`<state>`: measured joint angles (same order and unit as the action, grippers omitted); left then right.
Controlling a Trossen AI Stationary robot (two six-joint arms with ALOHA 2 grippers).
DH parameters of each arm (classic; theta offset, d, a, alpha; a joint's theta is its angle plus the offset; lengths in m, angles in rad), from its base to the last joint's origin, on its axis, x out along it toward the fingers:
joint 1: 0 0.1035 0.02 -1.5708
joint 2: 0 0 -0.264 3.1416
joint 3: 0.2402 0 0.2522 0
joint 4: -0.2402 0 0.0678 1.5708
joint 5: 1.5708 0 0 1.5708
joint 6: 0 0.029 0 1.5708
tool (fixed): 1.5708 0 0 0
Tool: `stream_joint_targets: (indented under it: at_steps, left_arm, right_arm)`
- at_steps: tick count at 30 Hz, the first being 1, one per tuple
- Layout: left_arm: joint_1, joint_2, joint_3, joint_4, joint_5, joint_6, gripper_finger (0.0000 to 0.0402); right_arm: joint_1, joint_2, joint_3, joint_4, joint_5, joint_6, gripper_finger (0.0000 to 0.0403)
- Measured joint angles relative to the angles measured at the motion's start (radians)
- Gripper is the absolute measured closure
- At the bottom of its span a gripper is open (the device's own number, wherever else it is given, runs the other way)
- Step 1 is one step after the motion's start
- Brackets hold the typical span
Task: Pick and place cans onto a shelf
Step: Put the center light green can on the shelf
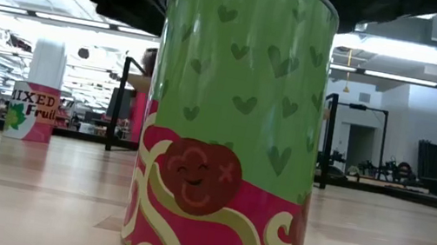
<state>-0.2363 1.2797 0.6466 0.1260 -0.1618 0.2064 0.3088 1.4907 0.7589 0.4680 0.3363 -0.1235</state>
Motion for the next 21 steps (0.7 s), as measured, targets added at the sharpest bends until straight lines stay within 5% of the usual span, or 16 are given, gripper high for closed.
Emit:
stream_joint_targets:
  at_steps: [5,12,21]
  left_arm:
    - [-0.011,-0.01,0.002,-0.002,0.006,-0.008,0.0309]
    - [-0.03,-0.051,-0.034,0.07,0.06,-0.019,0.0374]
    - [-0.031,-0.152,-0.146,0.159,0.05,-0.089,0.0394]
  right_arm:
    - [-0.002,0.064,0.103,-0.225,-0.005,0.078,0.0346]
    - [-0.02,0.171,0.343,-0.61,-0.026,0.098,0.0274]
    - [-0.073,0.362,0.608,-0.987,-0.07,0.063,0.0276]
